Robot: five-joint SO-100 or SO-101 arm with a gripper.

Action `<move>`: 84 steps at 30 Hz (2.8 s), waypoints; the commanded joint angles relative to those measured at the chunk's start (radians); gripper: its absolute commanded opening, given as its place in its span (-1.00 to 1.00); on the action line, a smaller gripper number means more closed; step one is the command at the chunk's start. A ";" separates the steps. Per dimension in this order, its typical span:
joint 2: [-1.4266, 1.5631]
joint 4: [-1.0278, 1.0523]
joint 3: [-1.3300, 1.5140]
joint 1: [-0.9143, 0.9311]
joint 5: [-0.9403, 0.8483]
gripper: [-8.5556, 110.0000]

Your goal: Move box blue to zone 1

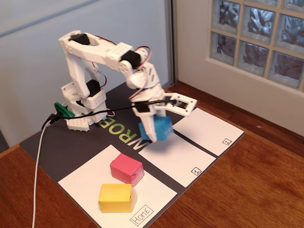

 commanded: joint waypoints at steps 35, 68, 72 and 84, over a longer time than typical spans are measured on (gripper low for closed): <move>-0.554 -0.081 -0.391 -0.015 0.322 -0.83; -0.692 -0.118 -0.437 -0.087 0.362 -0.38; -0.693 -0.121 -0.437 -0.086 0.359 -0.10; -0.546 -0.086 -0.448 -0.052 0.318 0.04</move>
